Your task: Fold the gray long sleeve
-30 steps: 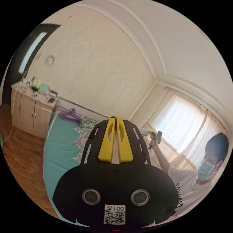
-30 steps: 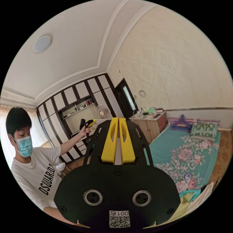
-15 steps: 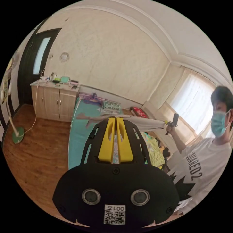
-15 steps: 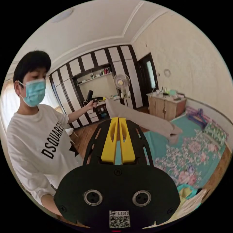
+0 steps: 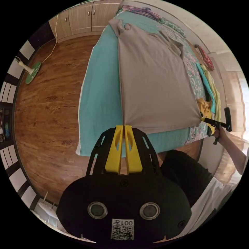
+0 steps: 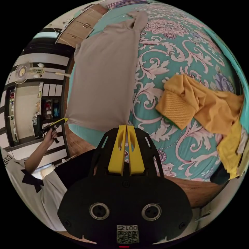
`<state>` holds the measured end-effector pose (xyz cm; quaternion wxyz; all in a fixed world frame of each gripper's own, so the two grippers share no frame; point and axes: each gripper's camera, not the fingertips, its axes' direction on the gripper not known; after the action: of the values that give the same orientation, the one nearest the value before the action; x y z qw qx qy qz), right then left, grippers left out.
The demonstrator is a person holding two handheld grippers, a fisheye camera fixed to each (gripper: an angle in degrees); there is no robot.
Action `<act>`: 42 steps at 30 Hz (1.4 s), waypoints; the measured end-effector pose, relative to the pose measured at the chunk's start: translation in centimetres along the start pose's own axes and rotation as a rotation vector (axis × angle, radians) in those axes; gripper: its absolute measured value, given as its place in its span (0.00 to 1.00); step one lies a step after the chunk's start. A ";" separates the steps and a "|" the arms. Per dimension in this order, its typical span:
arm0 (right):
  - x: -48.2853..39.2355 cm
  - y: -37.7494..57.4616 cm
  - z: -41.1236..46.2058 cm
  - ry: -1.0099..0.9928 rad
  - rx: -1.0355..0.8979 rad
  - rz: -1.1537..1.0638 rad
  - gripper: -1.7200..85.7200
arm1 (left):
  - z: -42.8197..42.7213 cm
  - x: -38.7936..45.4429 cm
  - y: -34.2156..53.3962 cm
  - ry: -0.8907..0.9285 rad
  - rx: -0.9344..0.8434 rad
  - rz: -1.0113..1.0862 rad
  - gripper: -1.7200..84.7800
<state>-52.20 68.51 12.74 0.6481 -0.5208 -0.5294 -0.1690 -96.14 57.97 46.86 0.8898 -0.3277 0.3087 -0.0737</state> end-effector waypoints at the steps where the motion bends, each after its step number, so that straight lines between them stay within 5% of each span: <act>1: -0.2 0.2 0.1 0.000 0.013 0.007 0.03 | -0.1 -0.5 -0.1 0.013 0.004 -0.004 0.01; 7: -2.0 0.2 0.9 0.315 -0.053 -0.140 0.07 | 1.0 -3.4 -2.2 0.035 -0.088 -0.040 0.04; 11: -1.0 -2.3 -2.3 0.541 0.108 -0.157 0.14 | -0.4 -3.5 -2.4 -0.048 -0.092 -0.080 0.05; 16: 2.8 -9.6 0.0 0.479 0.111 -0.035 0.18 | -1.0 0.9 -5.8 -0.104 -0.075 0.038 0.06; 20: 2.9 -10.6 1.1 0.542 0.139 -0.085 0.09 | 0.6 6.7 -10.0 -0.087 -0.085 0.192 0.05; 25: 6.2 -6.3 -7.2 0.706 0.217 -0.043 0.06 | 3.3 11.6 -12.0 -0.135 -0.110 0.279 0.05; 31: 21.4 -1.0 -19.8 0.966 0.176 0.219 0.06 | 4.0 15.1 -13.7 -0.120 -0.070 0.263 0.05; 35: 31.9 0.4 -20.2 0.790 -0.027 0.348 0.08 | 5.2 15.6 -15.3 -0.134 -0.080 0.235 0.07; 39: 31.2 4.2 -23.7 0.885 0.087 0.479 0.09 | 4.8 13.4 -16.2 -0.184 -0.084 0.161 0.09; 42: 26.4 3.9 -26.4 1.018 0.217 0.341 0.08 | 3.3 10.0 -16.7 -0.211 -0.048 0.078 0.11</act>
<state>-25.62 56.27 36.26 0.8907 -0.3816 -0.0715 -0.2365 -85.02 43.45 54.29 0.9114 -0.3429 0.2277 0.0033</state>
